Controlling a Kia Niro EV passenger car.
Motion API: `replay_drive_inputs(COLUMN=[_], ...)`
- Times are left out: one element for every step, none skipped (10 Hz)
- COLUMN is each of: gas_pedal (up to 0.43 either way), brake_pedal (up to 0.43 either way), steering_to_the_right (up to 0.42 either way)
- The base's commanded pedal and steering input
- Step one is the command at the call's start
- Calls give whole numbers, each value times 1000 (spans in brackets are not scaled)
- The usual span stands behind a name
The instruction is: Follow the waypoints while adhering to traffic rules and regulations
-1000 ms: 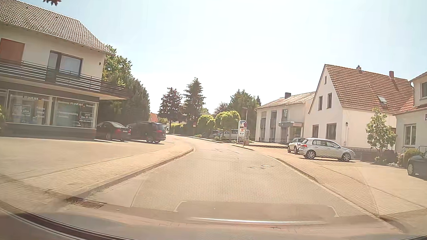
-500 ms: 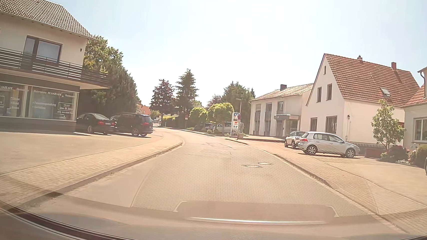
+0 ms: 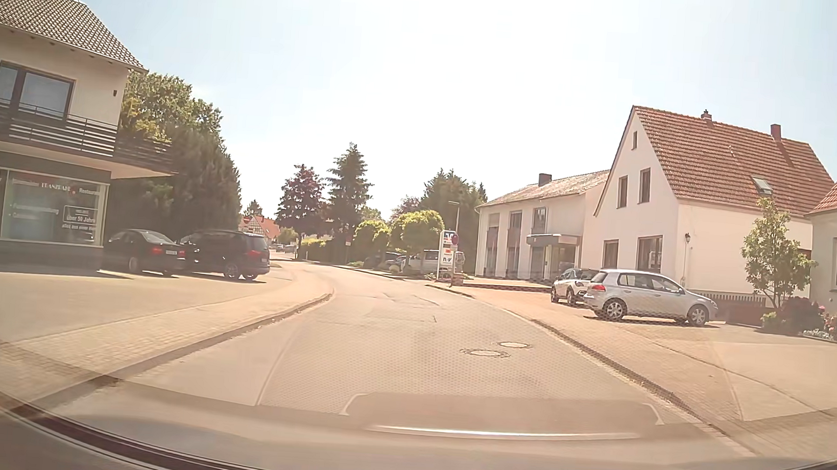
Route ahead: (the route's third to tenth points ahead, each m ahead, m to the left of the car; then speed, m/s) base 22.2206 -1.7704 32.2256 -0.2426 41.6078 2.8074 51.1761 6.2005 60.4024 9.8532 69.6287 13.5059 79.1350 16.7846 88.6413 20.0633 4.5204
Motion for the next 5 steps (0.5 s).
replay_drive_inputs(gas_pedal=[150,150,150,150,150], brake_pedal=[6,6,6,6,6], steering_to_the_right=[44,46,48,50,51])
